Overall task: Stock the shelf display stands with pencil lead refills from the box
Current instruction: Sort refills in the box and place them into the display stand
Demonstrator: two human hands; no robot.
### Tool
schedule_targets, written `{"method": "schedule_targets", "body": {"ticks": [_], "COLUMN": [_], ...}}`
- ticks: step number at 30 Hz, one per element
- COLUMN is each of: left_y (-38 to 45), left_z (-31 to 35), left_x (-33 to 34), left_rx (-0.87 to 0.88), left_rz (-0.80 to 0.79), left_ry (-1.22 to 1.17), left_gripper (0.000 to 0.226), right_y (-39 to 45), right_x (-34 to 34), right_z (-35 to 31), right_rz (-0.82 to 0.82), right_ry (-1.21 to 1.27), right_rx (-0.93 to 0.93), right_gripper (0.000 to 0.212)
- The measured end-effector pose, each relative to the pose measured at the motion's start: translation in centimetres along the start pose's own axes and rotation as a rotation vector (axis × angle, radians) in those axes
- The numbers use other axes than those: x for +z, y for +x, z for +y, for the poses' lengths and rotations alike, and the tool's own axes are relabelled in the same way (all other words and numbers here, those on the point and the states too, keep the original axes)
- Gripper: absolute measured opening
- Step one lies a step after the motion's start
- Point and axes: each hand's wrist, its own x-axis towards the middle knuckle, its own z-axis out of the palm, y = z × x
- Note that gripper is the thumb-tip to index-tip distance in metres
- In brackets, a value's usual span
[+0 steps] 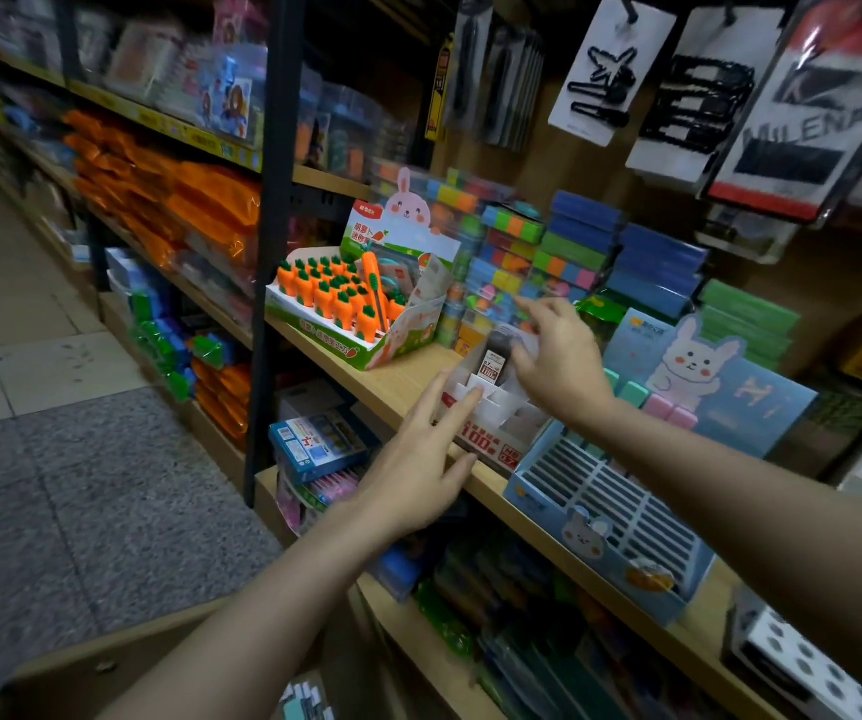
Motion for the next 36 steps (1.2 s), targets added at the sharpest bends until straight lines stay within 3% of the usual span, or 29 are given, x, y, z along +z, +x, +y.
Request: {"method": "schedule_targets", "body": {"ticks": [3,6,11,14,16,21,26,31,36], "left_y": [-2.1,-5.9,-16.2,-23.8,-28.5,-35.4,-36.9,-35.6,-33.5], "left_z": [-0.5,-2.0,-6.1,-8.7,-9.6,-10.0,-11.5,-13.4,-15.9], "left_x": [-0.9,-1.9,-2.7,-0.8,1.7,7.9,10.7,11.0,10.7], "left_rx": [-0.007,-0.144,-0.66,-1.029,-1.185,-1.523,-1.548,-1.498,-1.378], "left_rz": [0.106,0.103,-0.039,0.003,0.049,0.226,0.369,0.533,0.474], "left_ry": [-0.074,-0.076,-0.134,-0.081,-0.094,-0.271,-0.218,-0.057,0.093], "left_gripper": [0.053,0.029,0.018,0.02,0.024,0.03,0.031,0.04,0.043], "right_y": [-2.7,-8.2,-17.7,-23.1,-26.6,-33.2,-36.1,-36.5,-36.5], "right_x": [-1.6,-0.9,5.0,10.3,13.8,20.3,24.4,27.4,28.8], "right_z": [-2.7,-6.6,-11.1,-11.5,-11.0,-9.3,-9.4,-11.1,-11.6], "right_rz": [0.117,0.051,-0.421,-0.822,-1.024,-1.166,-1.144,-1.045,-1.023], "right_ry": [0.396,0.657,0.612,0.52,0.459,0.354,0.37,0.33,0.316], "right_rx": [0.071,0.058,-0.122,-0.035,0.091,0.323,0.472,0.424,0.463], "right_gripper": [0.031,0.018,0.015,0.022,0.027,0.044,0.05,0.05,0.047]}}
